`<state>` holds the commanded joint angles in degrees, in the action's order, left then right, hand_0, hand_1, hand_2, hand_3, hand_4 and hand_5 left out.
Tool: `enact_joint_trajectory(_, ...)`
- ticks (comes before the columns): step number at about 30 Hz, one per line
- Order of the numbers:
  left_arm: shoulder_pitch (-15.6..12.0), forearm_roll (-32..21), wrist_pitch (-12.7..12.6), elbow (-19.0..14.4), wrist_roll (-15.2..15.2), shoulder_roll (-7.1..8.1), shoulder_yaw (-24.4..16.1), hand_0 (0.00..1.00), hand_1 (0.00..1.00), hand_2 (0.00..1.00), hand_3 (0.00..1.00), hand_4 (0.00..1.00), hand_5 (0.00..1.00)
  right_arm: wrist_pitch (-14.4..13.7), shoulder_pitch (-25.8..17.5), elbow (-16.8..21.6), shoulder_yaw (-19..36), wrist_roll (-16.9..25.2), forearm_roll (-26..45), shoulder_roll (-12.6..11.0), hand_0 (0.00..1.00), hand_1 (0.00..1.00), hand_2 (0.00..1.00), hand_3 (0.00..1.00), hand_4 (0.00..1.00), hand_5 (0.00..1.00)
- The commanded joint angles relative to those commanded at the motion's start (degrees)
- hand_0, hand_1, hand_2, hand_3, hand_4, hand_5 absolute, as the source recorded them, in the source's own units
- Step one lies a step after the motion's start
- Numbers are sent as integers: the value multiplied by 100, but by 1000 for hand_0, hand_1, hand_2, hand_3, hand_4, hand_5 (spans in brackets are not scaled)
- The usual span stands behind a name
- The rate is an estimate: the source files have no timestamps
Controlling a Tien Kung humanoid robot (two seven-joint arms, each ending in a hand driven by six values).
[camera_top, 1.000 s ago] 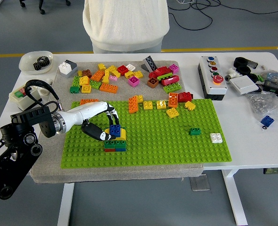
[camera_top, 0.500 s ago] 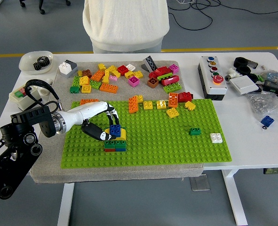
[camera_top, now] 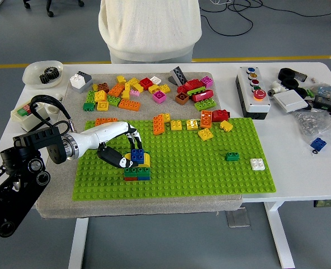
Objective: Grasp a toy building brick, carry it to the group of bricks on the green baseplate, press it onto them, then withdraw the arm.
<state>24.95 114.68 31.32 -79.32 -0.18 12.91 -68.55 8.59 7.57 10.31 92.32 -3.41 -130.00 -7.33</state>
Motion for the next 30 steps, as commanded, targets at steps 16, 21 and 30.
enact_joint_trajectory(16, 10, -47, -6, 30, -5, -14, 6, 998, 771, 537, 550, 829, 149, 5, 2, 0, -9, 1, 0, -2, 749, 653, 725, 630, 896, 488)
enact_joint_trajectory(21, 11, -57, -2, 29, -9, -16, 6, 998, 773, 544, 551, 838, 162, 7, 2, 0, -10, 3, 0, -2, 750, 653, 725, 629, 896, 488)
enact_joint_trajectory(30, 21, -60, -1, 30, -12, -14, -3, 998, 777, 550, 553, 839, 169, 6, 4, 0, -6, 4, 0, -3, 750, 653, 725, 629, 896, 489)
